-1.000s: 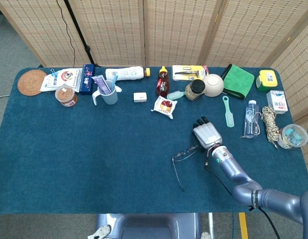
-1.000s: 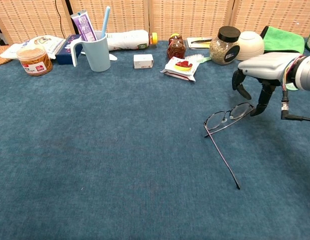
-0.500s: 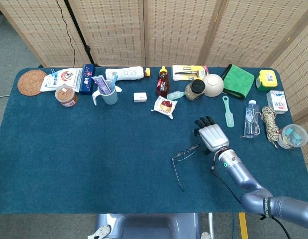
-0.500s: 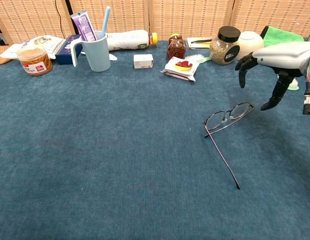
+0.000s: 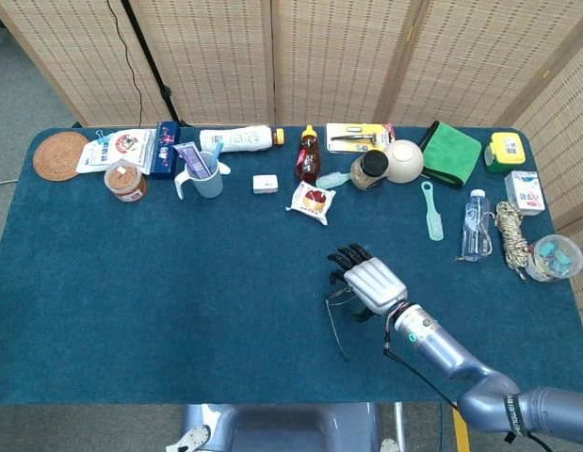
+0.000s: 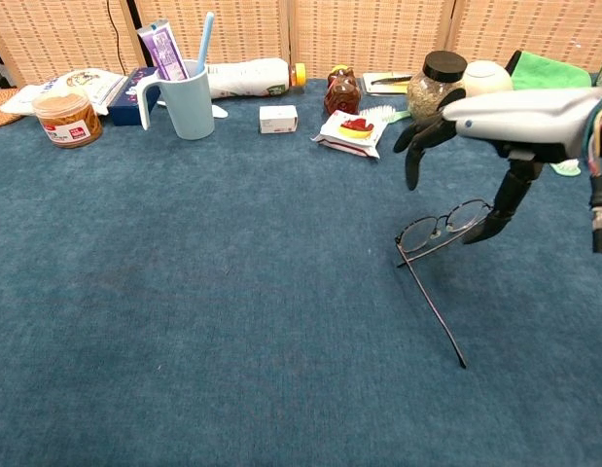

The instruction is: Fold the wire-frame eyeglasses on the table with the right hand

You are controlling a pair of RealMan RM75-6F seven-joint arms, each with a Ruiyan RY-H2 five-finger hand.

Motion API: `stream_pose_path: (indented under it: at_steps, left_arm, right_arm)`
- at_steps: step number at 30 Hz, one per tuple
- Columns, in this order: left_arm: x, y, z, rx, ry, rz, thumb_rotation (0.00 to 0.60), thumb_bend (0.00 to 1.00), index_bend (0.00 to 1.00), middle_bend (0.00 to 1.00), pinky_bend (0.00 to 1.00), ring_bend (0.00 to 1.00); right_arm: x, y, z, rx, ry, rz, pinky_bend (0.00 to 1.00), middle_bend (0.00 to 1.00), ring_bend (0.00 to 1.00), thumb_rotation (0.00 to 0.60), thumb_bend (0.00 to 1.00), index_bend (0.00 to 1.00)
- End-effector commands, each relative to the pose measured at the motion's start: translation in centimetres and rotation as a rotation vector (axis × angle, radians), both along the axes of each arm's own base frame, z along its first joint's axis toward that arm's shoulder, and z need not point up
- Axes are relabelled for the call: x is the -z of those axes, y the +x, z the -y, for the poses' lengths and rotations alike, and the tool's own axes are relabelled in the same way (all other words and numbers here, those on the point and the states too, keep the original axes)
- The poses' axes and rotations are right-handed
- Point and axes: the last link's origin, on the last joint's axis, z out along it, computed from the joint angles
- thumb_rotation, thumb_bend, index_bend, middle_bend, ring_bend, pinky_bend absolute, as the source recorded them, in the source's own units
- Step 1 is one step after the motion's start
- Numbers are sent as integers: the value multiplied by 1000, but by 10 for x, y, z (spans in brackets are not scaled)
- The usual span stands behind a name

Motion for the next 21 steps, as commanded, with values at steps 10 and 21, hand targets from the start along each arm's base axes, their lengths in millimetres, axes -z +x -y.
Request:
stream_pose_path:
  at_steps: [10, 21]
  left_arm:
    - [-3, -5, 3, -8, 6, 3, 600, 416, 0, 0, 0, 0]
    - [-5, -6, 4, -12, 8, 3, 600, 416, 0, 0, 0, 0]
  right_arm:
    - [39, 12, 11, -21, -2, -25, 16, 81, 32, 600, 23, 266]
    - [59, 16, 22, -2, -24, -49, 16, 42, 13, 600, 23, 181]
